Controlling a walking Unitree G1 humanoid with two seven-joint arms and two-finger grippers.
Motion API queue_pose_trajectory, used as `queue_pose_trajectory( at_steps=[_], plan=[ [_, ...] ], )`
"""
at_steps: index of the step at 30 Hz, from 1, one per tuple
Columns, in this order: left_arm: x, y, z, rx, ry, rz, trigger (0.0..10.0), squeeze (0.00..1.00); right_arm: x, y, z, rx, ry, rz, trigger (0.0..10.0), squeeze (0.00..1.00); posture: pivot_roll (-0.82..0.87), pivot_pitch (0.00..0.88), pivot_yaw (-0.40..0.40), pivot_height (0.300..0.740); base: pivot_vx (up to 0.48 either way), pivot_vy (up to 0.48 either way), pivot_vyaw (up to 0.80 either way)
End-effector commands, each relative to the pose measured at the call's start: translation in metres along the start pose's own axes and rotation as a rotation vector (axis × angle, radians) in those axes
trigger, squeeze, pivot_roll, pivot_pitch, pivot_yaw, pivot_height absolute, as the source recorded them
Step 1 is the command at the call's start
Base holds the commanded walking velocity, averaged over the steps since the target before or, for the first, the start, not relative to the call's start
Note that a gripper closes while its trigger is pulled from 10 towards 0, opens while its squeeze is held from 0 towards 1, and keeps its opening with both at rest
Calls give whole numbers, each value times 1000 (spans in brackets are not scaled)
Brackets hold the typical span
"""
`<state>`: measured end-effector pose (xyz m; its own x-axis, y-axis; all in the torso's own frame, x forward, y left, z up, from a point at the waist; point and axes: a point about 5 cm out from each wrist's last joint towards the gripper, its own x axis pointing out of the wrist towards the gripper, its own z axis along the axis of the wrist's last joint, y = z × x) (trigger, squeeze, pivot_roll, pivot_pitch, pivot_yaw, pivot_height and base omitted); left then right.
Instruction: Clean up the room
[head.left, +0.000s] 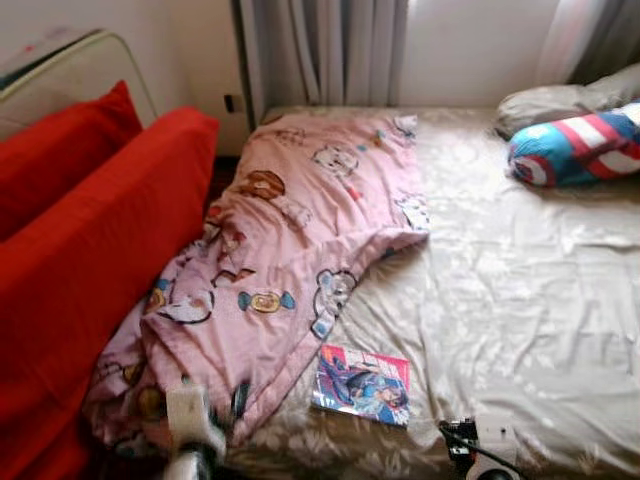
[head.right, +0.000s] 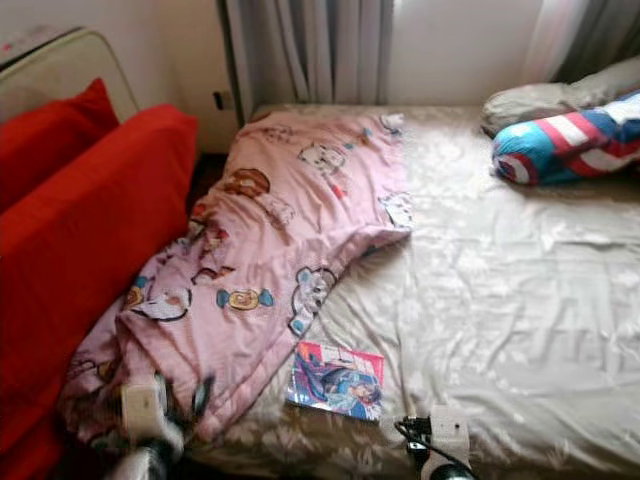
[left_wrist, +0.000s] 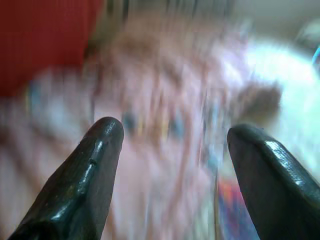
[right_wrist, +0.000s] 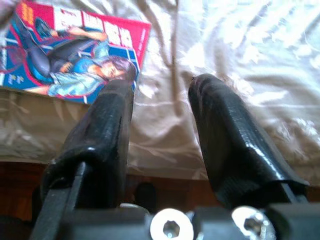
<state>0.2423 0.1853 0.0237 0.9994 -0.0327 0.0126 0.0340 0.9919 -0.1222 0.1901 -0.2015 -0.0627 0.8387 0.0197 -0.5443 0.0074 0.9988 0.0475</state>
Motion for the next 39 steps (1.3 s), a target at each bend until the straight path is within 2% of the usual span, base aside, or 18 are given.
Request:
queue_pose_trajectory(
  at_steps=[1, 4, 7, 8, 10, 18, 24, 28, 31, 35, 39],
  plan=[
    [0, -3, -1, 4, 15, -2, 10000, 0, -3, -1, -3, 17, -6, -15, 10000, 0, -93, 40, 15, 740, 0, 0, 0],
    [3, -6, 2, 5, 4, -6, 10000, 0, -3, -1, -3, 36, -15, -21, 10000, 0, -95, 37, 16, 740, 0, 0, 0],
    [-1, -7, 5, 1, 17, -11, 10000, 0, -3, -1, -3, 34, -21, -24, 10000, 0, -96, 30, 18, 740, 0, 0, 0],
    [-3, -7, 5, 3, 22, -9, 10000, 0, 12, 10, 40, -4, -223, 3, 10000, 0, -96, 25, 19, 740, 0, 0, 0],
    [-9, -7, 6, 2, 40, -5, 10000, 0, 20, 30, 109, -62, -538, 40, 10000, 0, -97, 25, 18, 740, 0, 0, 0],
    [-13, -7, 6, 1, 65, 1, 10000, 0, 17, 34, 111, -68, -542, 42, 10000, 0, -91, 39, 15, 740, 0, 0, 0],
    [-9, -7, 12, -5, 65, 12, 10000, 0, 13, 34, 114, -67, -541, 17, 10000, 0, -90, 69, 12, 740, 0, 0, 0],
    [-8, -8, 13, -8, 65, 14, 10000, 0, 13, 34, 112, -73, -496, 5, 10000, 0, -89, 77, 13, 740, 0, 0, 0],
    [-8, -8, 13, -9, 70, 15, 10000, 0, 13, 34, 113, -83, -488, 8, 10000, 0, -90, 81, 13, 725, 0, 0, 0],
    [-8, -7, 11, -10, 83, 16, 10000, 0, 13, 45, 109, -82, -481, 30, 10000, 0, -88, 89, 13, 690, 0, 0, 0],
    [-8, -8, 10, -13, 89, 14, 10000, 0, 14, 47, 108, -75, -466, 46, 10000, 0, -82, 92, 13, 690, 0, 0, 0]
  ],
)
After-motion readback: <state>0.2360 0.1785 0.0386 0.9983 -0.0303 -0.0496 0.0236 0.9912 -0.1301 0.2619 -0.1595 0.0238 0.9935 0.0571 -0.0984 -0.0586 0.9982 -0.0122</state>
